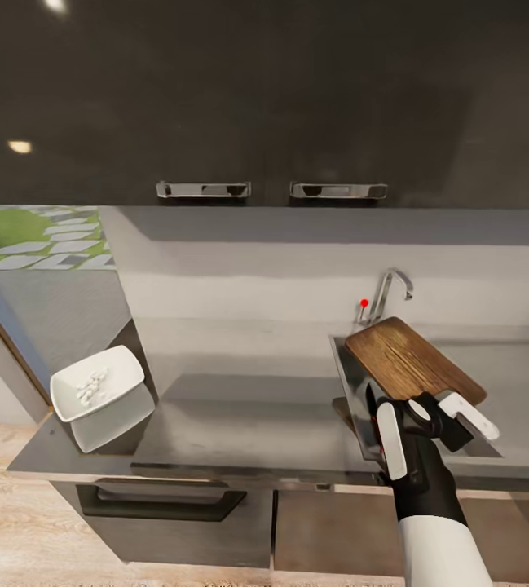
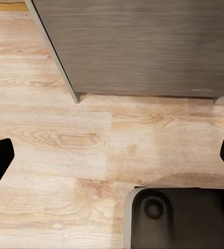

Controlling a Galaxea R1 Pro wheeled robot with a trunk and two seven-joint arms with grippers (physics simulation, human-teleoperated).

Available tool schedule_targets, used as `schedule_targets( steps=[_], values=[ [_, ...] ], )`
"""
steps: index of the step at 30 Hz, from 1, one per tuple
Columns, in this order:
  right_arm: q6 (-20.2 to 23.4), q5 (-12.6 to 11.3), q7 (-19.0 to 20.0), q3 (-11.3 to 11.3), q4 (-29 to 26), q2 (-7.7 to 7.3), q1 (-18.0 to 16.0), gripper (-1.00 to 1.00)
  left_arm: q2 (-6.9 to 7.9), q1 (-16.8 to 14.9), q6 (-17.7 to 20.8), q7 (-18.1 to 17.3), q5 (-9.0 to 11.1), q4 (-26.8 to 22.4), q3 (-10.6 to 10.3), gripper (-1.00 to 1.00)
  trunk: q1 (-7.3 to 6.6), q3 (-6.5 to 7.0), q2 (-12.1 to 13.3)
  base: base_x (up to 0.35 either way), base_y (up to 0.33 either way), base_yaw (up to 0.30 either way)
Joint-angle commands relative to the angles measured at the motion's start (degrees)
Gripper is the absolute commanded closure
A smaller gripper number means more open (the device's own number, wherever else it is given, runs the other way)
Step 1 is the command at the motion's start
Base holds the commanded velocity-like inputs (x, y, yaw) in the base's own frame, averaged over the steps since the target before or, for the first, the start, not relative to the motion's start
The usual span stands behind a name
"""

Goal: In the kitchen, take the Vidalia onion out of the sink, dice it on the chopping board with the paring knife, put the diced onion into the bowl on the countertop, then place both the paring knife and the chopping board into the sink.

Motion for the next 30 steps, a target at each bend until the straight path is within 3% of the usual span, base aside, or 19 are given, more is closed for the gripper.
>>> schedule_targets(
  steps=[1,6,13,20,26,30],
  values=[
    [0.59,-0.34,-0.18,-0.06,-0.1,0.03,-0.06,1.0,0.07,0.01,-0.04,0.61,0.11,-0.13,-0.49,-1.0,0.04,-0.21,-0.13,0.0,0.0,0.0],
    [0.46,-1.32,-0.67,-0.07,0.34,0.03,-0.05,1.0,0.07,0.01,-0.04,0.62,0.11,-0.21,-0.49,-1.0,0.04,-0.66,-0.13,0.042,0.0,0.0],
    [-6.12,-1.57,-3.9,-0.22,3.83,0.03,-0.06,1.0,0.07,0.01,-0.03,0.63,0.11,-0.32,-0.49,-1.0,0.04,-1.26,-0.13,0.264,0.0,0.0],
    [-7.21,-1.77,-4.41,-0.26,4.66,0.03,-0.03,1.0,0.07,0.01,-0.04,0.63,0.11,-0.31,-0.49,-1.0,0.04,-1.79,-0.13,0.154,0.0,0.0],
    [-8.68,-7.4,-6.02,-0.25,4.74,0.03,-0.06,1.0,0.07,0.01,-0.04,0.63,0.11,-0.31,-0.49,-1.0,0.04,-2.26,-0.13,0.01,0.0,0.0],
    [-9.3,-8.13,-6.5,-0.25,4.74,0.03,-0.05,1.0,0.07,0.01,-0.04,0.63,0.11,-0.31,-0.49,-1.0,0.04,-2.61,-0.13,0.0,0.0,0.0]
  ],
)
